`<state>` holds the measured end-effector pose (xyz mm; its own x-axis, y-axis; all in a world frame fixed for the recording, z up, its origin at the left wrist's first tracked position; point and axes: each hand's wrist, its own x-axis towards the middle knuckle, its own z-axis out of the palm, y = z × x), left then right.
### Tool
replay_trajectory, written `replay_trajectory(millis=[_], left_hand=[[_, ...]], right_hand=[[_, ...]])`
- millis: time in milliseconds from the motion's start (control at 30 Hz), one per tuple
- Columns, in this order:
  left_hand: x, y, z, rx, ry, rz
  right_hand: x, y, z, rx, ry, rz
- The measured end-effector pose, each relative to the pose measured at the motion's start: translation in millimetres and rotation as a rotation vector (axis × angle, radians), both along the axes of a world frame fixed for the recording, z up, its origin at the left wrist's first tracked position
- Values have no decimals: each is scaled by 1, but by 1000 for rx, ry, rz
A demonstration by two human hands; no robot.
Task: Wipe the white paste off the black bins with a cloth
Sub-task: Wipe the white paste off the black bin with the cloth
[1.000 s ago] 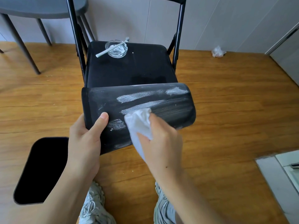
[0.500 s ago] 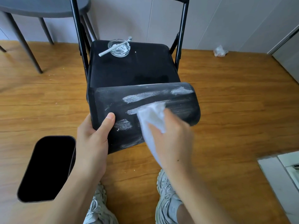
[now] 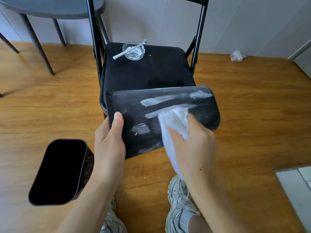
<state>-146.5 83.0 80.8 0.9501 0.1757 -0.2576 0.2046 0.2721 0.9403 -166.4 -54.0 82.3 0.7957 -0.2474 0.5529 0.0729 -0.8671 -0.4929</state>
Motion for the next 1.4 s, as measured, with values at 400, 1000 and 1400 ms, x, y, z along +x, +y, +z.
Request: replay_trajectory(millis=[400,1000,1400], left_hand=[[0,-2,5,-21,34,-11],[-1,-6,-4,75,-46,-58],[-2,-10,-5,62,-77,-33]], right_hand=[[5,5,7,5,71,31],[0,1,-6,39,18,-28],[4,-30,1,38,97,-167]])
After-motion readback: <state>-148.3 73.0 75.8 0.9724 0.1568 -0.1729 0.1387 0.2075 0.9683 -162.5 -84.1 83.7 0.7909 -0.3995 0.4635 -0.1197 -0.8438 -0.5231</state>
